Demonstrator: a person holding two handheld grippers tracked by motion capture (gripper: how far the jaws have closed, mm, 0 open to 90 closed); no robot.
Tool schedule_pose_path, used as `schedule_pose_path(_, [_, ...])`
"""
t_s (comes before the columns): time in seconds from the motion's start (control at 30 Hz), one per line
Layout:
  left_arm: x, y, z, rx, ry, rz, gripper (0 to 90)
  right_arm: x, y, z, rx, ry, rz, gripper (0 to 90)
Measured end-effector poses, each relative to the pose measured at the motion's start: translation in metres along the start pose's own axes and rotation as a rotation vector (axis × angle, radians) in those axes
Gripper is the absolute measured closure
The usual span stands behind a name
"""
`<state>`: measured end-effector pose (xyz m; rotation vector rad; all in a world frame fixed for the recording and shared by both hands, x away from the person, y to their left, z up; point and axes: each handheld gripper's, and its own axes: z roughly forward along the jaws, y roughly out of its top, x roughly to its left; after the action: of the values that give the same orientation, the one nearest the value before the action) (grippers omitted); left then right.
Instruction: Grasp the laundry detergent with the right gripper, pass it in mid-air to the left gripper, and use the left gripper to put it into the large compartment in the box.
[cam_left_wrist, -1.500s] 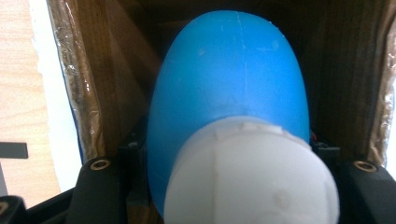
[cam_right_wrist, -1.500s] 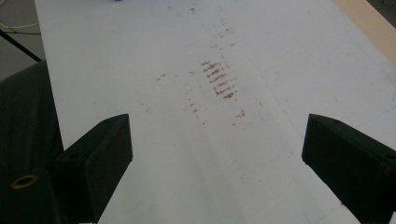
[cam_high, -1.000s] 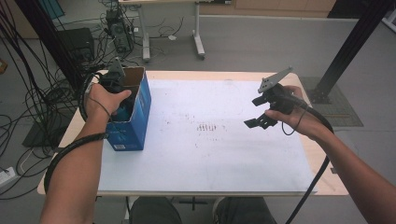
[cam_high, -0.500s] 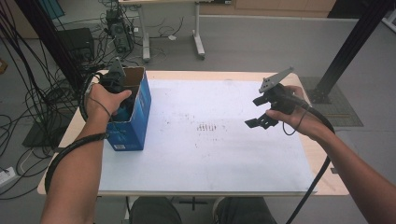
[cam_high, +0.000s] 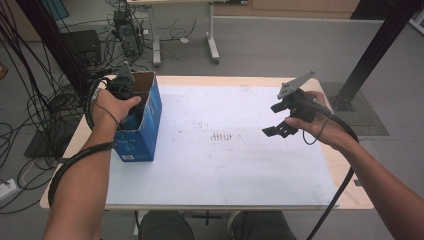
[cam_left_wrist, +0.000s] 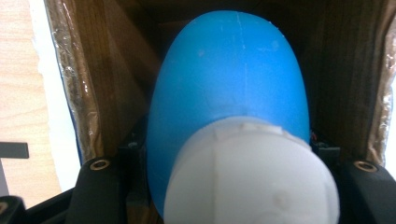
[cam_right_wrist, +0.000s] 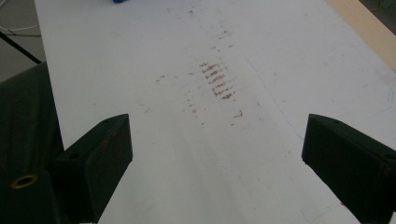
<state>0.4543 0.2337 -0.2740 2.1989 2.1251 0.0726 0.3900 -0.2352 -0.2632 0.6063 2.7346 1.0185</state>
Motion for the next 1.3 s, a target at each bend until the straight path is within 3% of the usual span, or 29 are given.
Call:
schedule_pose_path(0.57, [-0.002, -0.001, -0.012, -0.028, 0.009, 0.015, 31.7, 0.003, 0.003, 0.0, -0.005, 0.002, -0.009, 8.7])
schedule_pose_path(1.13, [-0.015, -0.005, -0.058, -0.065, 0.057, 0.071, 29.9, 0.003, 0.008, -0.004, -0.01, -0.007, -0.011, 8.6])
schedule_pose_path(1.3, [-0.021, -0.005, -0.077, -0.094, 0.044, 0.089, 26.6, 0.001, 0.008, -0.004, 0.003, -0.011, 0.007, 8.3])
